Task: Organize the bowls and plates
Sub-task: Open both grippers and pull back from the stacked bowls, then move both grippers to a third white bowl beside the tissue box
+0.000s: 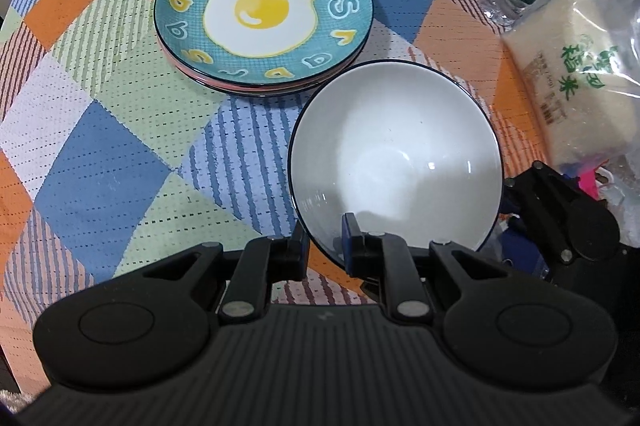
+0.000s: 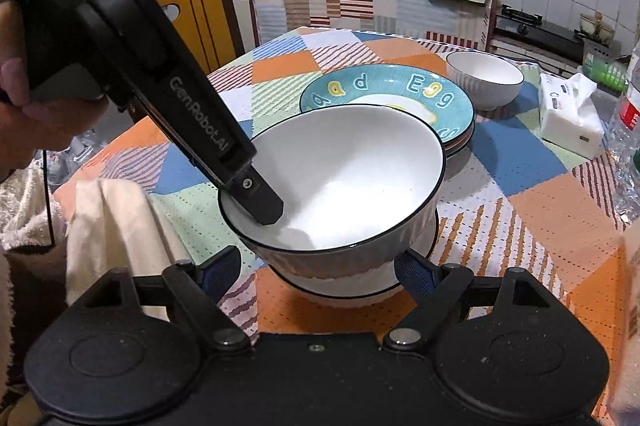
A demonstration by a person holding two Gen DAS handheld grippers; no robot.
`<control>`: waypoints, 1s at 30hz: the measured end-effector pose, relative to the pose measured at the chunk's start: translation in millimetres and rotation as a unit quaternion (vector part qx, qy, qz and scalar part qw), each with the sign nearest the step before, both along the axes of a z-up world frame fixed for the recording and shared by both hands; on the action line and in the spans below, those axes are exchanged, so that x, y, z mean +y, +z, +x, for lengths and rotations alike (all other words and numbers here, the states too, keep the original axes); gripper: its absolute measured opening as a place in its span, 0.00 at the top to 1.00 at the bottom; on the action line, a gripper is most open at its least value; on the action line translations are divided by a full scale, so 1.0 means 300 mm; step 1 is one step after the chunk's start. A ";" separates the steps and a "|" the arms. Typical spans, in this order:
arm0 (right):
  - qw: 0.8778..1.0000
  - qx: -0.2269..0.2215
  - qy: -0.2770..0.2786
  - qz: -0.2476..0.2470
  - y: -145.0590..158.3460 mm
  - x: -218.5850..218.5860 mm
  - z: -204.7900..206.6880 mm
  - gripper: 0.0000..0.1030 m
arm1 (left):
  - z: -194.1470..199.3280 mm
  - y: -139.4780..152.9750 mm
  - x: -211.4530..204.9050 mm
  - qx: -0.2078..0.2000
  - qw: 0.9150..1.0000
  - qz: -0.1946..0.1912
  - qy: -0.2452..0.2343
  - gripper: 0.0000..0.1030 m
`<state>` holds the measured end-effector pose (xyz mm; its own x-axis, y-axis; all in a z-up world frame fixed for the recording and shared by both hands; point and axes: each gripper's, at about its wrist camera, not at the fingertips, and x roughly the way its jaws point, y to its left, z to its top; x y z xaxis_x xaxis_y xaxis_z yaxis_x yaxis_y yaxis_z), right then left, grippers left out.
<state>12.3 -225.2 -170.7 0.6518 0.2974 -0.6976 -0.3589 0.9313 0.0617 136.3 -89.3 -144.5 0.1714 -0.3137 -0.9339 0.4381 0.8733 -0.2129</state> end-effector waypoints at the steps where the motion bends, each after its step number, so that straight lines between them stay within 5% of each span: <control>1: 1.000 0.000 -0.001 -0.005 -0.001 0.003 0.001 0.15 | 0.000 -0.004 -0.003 -0.005 1.000 0.005 0.000 0.86; 8: 0.997 -0.008 -0.010 -0.074 0.009 0.043 0.003 0.14 | -0.003 -0.028 -0.028 -0.035 0.999 0.037 -0.012 0.85; 18: 0.999 0.005 -0.015 -0.050 0.015 0.010 -0.006 0.15 | -0.007 -0.020 -0.031 -0.030 0.999 0.032 -0.022 0.77; 30: 0.997 -0.040 -0.062 -0.010 0.179 -0.144 -0.050 0.15 | -0.040 0.104 -0.034 -0.055 0.997 0.021 -0.041 0.68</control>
<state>-2.8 -268.4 -116.8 0.7370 0.1977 -0.6463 -0.2437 0.9697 0.0187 124.5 -99.4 -113.3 0.2492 -0.2925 -0.9232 0.5266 0.8410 -0.1243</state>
